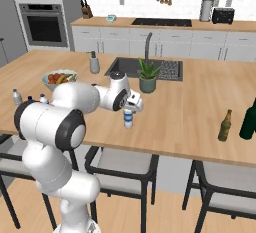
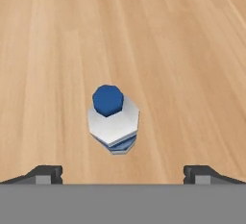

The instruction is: Move the plastic bottles in the middle to the plastics group, and the glass bottles in the middle to the glass group.

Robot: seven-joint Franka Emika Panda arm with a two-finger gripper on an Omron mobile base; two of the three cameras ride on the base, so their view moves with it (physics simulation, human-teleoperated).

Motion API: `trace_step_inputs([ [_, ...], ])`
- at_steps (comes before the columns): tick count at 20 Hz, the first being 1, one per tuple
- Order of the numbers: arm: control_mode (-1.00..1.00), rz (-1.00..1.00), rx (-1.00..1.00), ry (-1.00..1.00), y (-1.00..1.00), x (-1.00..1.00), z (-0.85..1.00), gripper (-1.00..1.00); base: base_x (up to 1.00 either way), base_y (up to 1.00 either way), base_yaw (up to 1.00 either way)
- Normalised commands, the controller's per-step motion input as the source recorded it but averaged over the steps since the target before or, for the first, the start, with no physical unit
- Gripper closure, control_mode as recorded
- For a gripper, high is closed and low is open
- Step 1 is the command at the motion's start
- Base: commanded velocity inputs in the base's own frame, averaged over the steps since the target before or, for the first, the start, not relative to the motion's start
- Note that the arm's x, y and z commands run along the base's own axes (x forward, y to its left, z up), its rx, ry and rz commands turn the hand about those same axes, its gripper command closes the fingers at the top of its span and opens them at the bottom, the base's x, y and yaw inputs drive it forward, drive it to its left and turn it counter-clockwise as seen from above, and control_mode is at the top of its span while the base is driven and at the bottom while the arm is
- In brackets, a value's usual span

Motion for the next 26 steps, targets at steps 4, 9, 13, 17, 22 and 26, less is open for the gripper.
trace_step_inputs([
  [4, -1.00, 0.00, 0.00, 0.00, 0.00, 0.20, -0.28, -1.00, 0.00, 0.00, 0.00],
  [9, -1.00, 0.00, 0.00, 0.00, 0.00, 0.11, -0.04, -1.00, 0.00, 0.00, 0.00],
  [13, -1.00, 0.00, 0.00, 0.00, 0.00, 0.00, 0.04, -1.00, 0.00, 0.00, 0.00],
  [17, -1.00, 0.01, 0.00, 0.00, 0.00, 0.02, 0.00, -1.00, 0.00, 0.00, 0.00],
  [22, -1.00, 0.04, 0.00, 0.00, 0.00, 0.15, 0.00, -1.00, 0.00, 0.00, 0.00],
  [26, -1.00, 0.04, 0.00, 0.00, -0.01, 0.27, -0.01, -1.00, 0.00, 0.00, 0.00],
])
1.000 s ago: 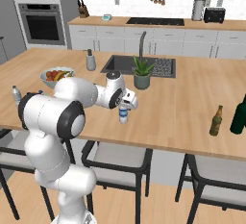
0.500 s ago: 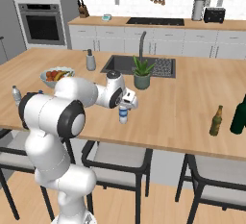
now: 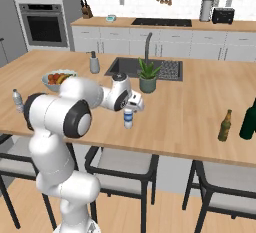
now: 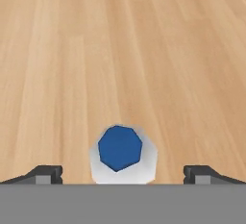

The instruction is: Move the plastic bottles in the middle to the plastics group, and the glass bottles in the middle to the glass group.

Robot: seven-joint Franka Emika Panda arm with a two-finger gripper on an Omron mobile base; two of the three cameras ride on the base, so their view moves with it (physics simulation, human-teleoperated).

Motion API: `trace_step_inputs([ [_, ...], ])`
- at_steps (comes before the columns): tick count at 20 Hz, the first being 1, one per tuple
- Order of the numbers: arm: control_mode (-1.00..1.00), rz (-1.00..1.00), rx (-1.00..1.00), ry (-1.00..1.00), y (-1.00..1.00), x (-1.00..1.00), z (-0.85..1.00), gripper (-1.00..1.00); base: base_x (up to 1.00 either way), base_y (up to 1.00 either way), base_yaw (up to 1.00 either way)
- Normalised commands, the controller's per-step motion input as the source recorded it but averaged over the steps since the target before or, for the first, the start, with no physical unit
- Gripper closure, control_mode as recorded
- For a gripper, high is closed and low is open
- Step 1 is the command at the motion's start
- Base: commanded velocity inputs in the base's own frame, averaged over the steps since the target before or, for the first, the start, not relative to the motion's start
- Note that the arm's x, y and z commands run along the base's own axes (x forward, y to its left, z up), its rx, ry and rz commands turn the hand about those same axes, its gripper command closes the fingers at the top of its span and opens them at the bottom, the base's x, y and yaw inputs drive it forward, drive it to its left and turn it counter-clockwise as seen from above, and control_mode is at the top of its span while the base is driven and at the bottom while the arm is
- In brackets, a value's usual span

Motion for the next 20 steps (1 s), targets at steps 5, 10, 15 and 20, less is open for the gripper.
trace_step_inputs([
  [5, -1.00, 0.05, 0.00, 0.00, -0.11, 0.18, -0.04, -1.00, 0.00, 0.00, 0.00],
  [10, -1.00, 0.05, 0.00, 0.01, -0.06, 0.05, -0.03, -1.00, 0.00, 0.00, 0.00],
  [15, -1.00, 0.01, 0.00, 0.00, 0.00, 0.00, 0.00, 1.00, 0.00, 0.00, 0.00],
  [20, -1.00, 0.00, 0.00, 0.00, 0.04, -0.03, 0.00, 1.00, 0.00, 0.00, 0.00],
])
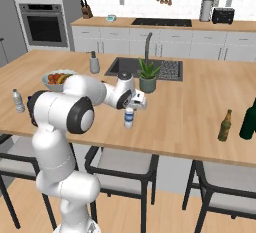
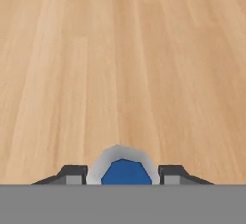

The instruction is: Move the plastic bottles in the middle to the plastics group, and the glass bottles in the middle to the glass group.

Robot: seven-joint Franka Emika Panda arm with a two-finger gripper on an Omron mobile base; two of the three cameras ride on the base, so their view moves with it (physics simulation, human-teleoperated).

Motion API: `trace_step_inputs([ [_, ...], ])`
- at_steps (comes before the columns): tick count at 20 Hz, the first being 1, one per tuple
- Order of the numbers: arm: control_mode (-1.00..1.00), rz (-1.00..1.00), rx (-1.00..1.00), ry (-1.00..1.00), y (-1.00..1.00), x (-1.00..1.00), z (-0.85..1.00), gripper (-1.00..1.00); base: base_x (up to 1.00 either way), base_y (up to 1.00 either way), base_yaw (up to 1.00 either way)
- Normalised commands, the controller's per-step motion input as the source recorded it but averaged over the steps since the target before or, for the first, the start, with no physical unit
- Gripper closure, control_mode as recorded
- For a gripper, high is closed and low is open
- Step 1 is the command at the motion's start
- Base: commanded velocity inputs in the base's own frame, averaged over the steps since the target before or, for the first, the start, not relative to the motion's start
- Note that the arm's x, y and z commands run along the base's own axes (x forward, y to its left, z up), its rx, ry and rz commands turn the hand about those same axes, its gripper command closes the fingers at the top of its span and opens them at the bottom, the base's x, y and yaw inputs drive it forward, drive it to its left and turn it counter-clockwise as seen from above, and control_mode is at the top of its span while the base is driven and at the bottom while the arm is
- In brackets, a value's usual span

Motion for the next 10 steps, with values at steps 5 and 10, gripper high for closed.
trace_step_inputs([
  [5, -1.00, 0.07, 0.00, 0.00, 0.35, -0.04, 0.12, 1.00, 0.00, 0.00, 0.00],
  [10, -1.00, 0.14, 0.00, 0.00, 0.86, 0.00, 0.25, 1.00, 0.00, 0.00, 0.00],
])
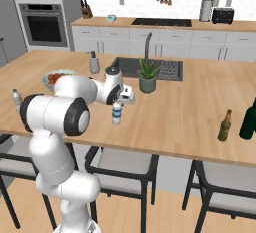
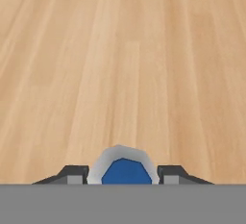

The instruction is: Move the plastic bottles in the middle to the plastics group, and the glass bottles in the middle to the glass group.

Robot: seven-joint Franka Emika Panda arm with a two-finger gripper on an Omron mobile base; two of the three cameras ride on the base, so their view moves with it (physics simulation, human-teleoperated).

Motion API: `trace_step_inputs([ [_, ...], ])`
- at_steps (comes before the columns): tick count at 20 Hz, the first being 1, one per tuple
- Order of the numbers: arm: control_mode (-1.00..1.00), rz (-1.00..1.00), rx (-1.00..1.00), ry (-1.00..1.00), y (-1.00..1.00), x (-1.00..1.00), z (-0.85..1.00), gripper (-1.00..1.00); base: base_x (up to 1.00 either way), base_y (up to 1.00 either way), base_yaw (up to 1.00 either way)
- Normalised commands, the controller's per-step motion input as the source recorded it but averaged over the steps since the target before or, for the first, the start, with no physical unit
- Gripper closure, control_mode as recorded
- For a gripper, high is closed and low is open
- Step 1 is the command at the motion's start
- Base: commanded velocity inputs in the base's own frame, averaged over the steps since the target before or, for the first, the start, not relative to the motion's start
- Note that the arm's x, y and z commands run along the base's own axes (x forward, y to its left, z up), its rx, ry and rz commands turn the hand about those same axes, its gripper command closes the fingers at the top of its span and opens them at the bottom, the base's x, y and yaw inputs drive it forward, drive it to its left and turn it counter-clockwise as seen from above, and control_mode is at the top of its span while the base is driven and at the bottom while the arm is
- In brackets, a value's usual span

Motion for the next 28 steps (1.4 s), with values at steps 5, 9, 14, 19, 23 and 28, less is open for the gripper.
trace_step_inputs([
  [5, -1.00, 0.19, 0.00, 0.00, 1.00, 0.00, 0.29, 1.00, 0.00, 0.00, 0.00],
  [9, -1.00, 0.22, 0.00, 0.00, 1.00, 0.00, 0.09, 1.00, 0.00, 0.00, 0.00],
  [14, -1.00, 0.21, 0.00, 0.00, 1.00, -0.02, 0.00, 1.00, 0.00, 0.00, 0.00],
  [19, -1.00, 0.16, 0.00, -0.04, 0.91, -0.24, 0.00, 1.00, 0.00, 0.00, 0.00],
  [23, -1.00, 0.13, 0.00, -0.12, 0.70, -0.17, 0.00, 1.00, 0.00, 0.00, 0.00],
  [28, -1.00, 0.07, 0.00, -0.07, 0.33, 0.00, 0.00, 1.00, 0.00, 0.00, 0.00],
])
